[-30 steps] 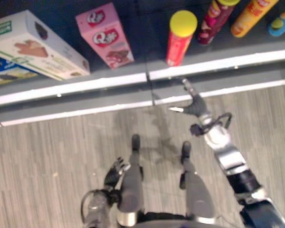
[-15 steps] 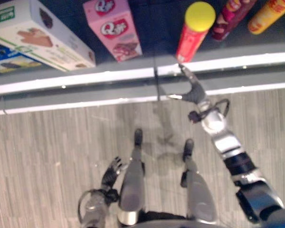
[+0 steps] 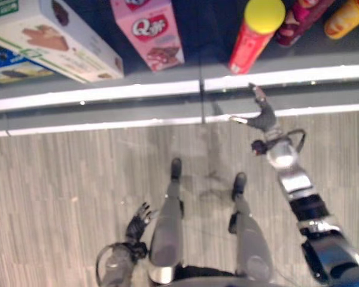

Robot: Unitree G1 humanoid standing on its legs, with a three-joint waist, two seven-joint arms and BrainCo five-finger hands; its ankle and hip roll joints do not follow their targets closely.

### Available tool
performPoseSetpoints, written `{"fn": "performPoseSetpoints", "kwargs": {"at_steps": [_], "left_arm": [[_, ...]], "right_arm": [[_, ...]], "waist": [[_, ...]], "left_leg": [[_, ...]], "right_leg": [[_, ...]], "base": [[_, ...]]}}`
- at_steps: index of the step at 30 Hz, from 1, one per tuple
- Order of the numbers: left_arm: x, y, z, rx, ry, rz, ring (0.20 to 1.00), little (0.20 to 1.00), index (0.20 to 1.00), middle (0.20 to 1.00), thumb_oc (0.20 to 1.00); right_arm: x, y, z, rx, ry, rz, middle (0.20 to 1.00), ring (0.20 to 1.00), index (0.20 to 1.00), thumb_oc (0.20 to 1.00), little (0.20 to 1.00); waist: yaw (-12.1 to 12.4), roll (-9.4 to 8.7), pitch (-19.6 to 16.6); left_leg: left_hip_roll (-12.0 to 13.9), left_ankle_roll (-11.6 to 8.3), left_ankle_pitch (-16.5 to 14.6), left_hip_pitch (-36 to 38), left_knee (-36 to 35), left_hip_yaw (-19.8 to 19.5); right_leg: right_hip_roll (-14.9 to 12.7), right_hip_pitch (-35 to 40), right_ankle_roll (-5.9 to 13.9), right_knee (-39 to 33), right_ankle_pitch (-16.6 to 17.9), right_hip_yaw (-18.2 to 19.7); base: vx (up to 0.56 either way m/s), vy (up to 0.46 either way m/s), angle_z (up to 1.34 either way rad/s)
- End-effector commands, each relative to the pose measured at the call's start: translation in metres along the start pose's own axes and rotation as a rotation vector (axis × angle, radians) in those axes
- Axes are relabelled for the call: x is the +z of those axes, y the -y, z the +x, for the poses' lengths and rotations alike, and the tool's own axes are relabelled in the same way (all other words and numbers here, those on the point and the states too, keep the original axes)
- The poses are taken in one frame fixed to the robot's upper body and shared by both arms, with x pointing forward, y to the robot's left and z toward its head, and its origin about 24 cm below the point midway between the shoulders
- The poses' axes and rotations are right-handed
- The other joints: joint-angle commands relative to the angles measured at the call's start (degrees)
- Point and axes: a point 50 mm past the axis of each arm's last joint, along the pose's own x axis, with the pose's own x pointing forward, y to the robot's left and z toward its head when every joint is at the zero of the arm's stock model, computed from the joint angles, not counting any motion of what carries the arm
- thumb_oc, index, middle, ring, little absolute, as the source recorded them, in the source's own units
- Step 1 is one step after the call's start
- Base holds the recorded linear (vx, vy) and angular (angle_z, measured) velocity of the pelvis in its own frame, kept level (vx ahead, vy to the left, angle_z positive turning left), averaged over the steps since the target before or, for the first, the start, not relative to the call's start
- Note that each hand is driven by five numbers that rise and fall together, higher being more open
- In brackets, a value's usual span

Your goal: Put the goods on the table back onto the shelves and tidy them up.

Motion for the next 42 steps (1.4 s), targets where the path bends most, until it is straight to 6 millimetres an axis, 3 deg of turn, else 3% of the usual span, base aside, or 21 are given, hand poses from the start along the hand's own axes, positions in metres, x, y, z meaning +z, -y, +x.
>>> {"fn": "performPoseSetpoints", "kwargs": {"at_steps": [1, 6, 9, 18, 30, 37, 39, 40, 42], "left_arm": [[-0.033, 0.003, -0.023, -0.008, -0.094, -0.033, 1.0, 1.0, 1.0, 1.0, 1.0], [-0.034, 0.003, -0.024, -0.012, -0.096, -0.032, 1.0, 1.0, 1.0, 1.0, 1.0], [-0.035, 0.004, -0.024, -0.015, -0.103, -0.026, 1.0, 1.0, 1.0, 1.0, 1.0], [-0.033, 0.003, -0.023, -0.022, -0.1, -0.015, 1.0, 1.0, 1.0, 1.0, 1.0], [-0.033, 0.005, -0.021, -0.027, -0.102, -0.016, 1.0, 1.0, 1.0, 1.0, 1.0], [-0.032, 0.009, -0.017, -0.029, -0.099, -0.021, 1.0, 1.0, 1.0, 1.0, 1.0], [-0.029, 0.006, -0.012, -0.013, -0.103, 0.0, 1.0, 1.0, 1.0, 1.0, 1.0], [-0.03, 0.006, -0.013, -0.012, -0.106, 0.001, 1.0, 1.0, 1.0, 1.0, 1.0], [-0.025, 0.002, -0.011, -0.001, -0.099, 0.007, 1.0, 1.0, 1.0, 1.0, 1.0]], "right_arm": [[0.023, 0.021, 0.007, -0.099, 0.11, 0.024, 1.0, 1.0, 1.0, 1.0, 1.0], [0.03, 0.021, 0.013, -0.1, 0.131, 0.019, 1.0, 1.0, 1.0, 1.0, 1.0], [0.044, 0.016, 0.025, -0.082, 0.173, 0.023, 1.0, 1.0, 1.0, 1.0, 1.0], [0.059, 0.006, 0.05, -0.054, 0.16, 0.072, 1.0, 1.0, 1.0, 1.0, 1.0], [0.061, 0.01, 0.059, -0.05, 0.145, 0.029, 1.0, 1.0, 1.0, 1.0, 1.0], [0.049, 0.004, 0.034, 0.007, 0.169, -0.019, 1.0, 1.0, 1.0, 1.0, 1.0], [0.057, -0.014, -0.005, 0.145, 0.268, 0.058, 1.0, 1.0, 1.0, 1.0, 1.0], [0.056, -0.014, -0.006, 0.147, 0.265, 0.059, 1.0, 1.0, 1.0, 1.0, 1.0], [0.055, -0.023, -0.026, 0.224, 0.271, 0.135, 1.0, 1.0, 1.0, 1.0, 1.0]], "waist": [[0.0, 1.57, -1.4], [0.1, 1.82, -1.4], [0.6, 2.33, -1.4], [1.7, 3.13, -1.4], [2.1, 3.64, -1.4], [1.1, 2.79, -1.4], [-0.4, 1.01, -1.4], [-0.4, 0.97, -1.4], [-1.2, -0.17, -1.4]], "left_leg": [[2.4, 1.49, -3.3, 2.0, -3.1, -1.7], [2.4, 1.5, -3.3, 1.9, -3.1, -1.8], [2.4, 1.52, -3.3, 1.8, -3.1, -2.0], [2.3, 1.52, -3.3, 2.0, -3.1, -2.1], [2.4, 1.41, -3.1, 1.5, -3.1, -2.1], [2.6, 1.4, -3.1, 3.1, -3.1, -1.7], [2.3, 1.53, -3.6, 6.8, -3.1, -0.9], [2.3, 1.54, -3.7, 7.0, -3.1, -0.8], [2.2, 1.58, -4.4, 10.5, -3.1, -0.1]], "right_leg": [[-4.4, 2.3, -2.67, 6.4, 0.2, 1.8], [-4.4, 2.3, -2.59, 6.4, 0.3, 1.9], [-4.4, 2.2, -2.52, 6.5, 0.4, 2.0], [-4.4, 2.7, -2.51, 6.3, 0.5, 1.9], [-4.4, 2.2, -2.31, 6.7, 0.8, 2.2], [-4.3, 3.0, -2.24, 7.1, 0.7, 2.5], [-3.9, 5.9, -2.45, 6.6, 0.5, 2.4], [-4.0, 6.2, -2.44, 6.5, 0.4, 2.4], [-3.6, 9.1, -2.69, 5.6, 0.2, 2.1]], "base": [[0.0, 0.0, 0.0], [0.0, 0.0, 0.0], [0.0, 0.0, 0.0], [0.0, 0.0, 0.0], [0.0, 0.0, 0.0], [0.0, 0.0, 0.0], [0.0, -0.039, 0.01], [0.0, -0.043, -0.02], [0.01, -0.037, -0.08]]}}
